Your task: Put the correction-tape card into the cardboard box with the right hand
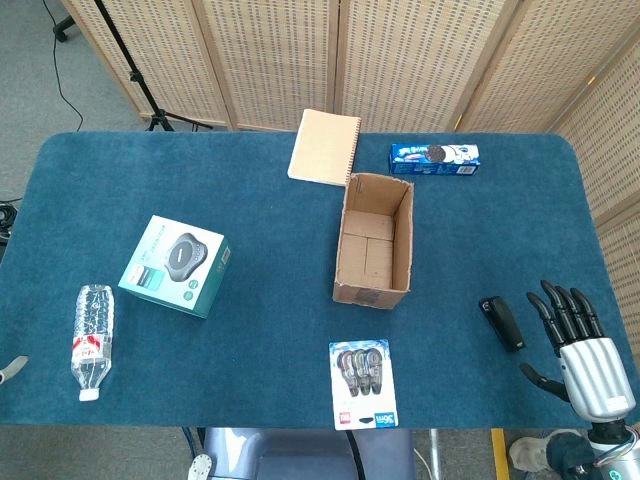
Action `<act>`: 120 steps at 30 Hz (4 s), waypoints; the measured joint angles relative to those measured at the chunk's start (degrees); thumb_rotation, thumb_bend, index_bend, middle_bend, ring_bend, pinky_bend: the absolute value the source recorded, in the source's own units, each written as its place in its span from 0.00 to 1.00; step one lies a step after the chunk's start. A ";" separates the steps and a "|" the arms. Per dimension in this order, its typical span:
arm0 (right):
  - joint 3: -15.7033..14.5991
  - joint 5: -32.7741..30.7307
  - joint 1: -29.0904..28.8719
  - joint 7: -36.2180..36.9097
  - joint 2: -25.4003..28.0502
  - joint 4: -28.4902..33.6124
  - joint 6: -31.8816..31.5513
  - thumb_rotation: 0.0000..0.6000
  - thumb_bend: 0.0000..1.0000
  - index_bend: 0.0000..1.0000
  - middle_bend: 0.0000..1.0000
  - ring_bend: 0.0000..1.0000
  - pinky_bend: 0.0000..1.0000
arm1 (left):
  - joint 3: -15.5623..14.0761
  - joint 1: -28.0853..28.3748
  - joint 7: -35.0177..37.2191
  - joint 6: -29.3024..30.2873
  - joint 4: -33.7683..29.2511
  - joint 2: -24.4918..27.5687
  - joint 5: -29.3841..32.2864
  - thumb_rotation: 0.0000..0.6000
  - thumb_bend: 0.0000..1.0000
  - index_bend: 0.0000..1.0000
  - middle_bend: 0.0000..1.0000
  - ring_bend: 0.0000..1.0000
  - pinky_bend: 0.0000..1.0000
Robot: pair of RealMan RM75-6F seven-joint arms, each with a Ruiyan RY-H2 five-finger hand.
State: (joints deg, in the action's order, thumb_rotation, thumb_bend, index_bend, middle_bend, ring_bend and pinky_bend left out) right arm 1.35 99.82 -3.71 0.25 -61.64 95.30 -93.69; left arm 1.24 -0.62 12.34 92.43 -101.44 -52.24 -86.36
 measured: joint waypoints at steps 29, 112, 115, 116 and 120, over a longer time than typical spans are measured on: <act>-2.87 9.23 -20.08 -8.87 -4.09 7.73 35.67 1.00 0.00 0.09 0.02 0.00 0.06 | 0.74 1.01 -1.50 -3.57 -1.56 0.41 1.51 1.00 0.00 0.00 0.00 0.00 0.00; -0.17 -4.55 -23.04 12.15 20.47 3.83 16.16 1.00 0.65 0.37 0.45 0.39 0.34 | 1.62 2.06 -2.56 -6.83 -2.69 0.47 3.60 1.00 0.00 0.00 0.00 0.00 0.00; 2.32 -5.55 -24.64 23.38 21.00 4.16 16.33 1.00 0.73 0.38 0.45 0.39 0.34 | 1.42 2.15 -2.53 -6.64 -2.44 0.20 2.49 1.00 0.00 0.00 0.00 0.00 0.00; 3.17 -5.92 -25.27 26.77 20.95 4.22 16.49 1.00 0.76 0.38 0.45 0.39 0.34 | 1.33 2.13 -2.50 -6.59 -2.45 0.20 2.32 1.00 0.00 0.00 0.00 0.00 0.00; 7.70 -8.80 -29.36 39.98 19.29 4.34 18.64 1.00 0.89 0.40 0.45 0.39 0.34 | 1.27 2.01 -2.22 -6.41 -2.48 0.29 2.38 1.00 0.00 0.00 0.00 0.00 0.00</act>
State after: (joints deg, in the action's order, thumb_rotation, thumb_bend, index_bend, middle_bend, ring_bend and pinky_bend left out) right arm 9.05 91.02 -33.07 40.23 -42.35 99.64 -75.06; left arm 2.52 1.39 10.12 86.02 -103.92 -51.95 -83.98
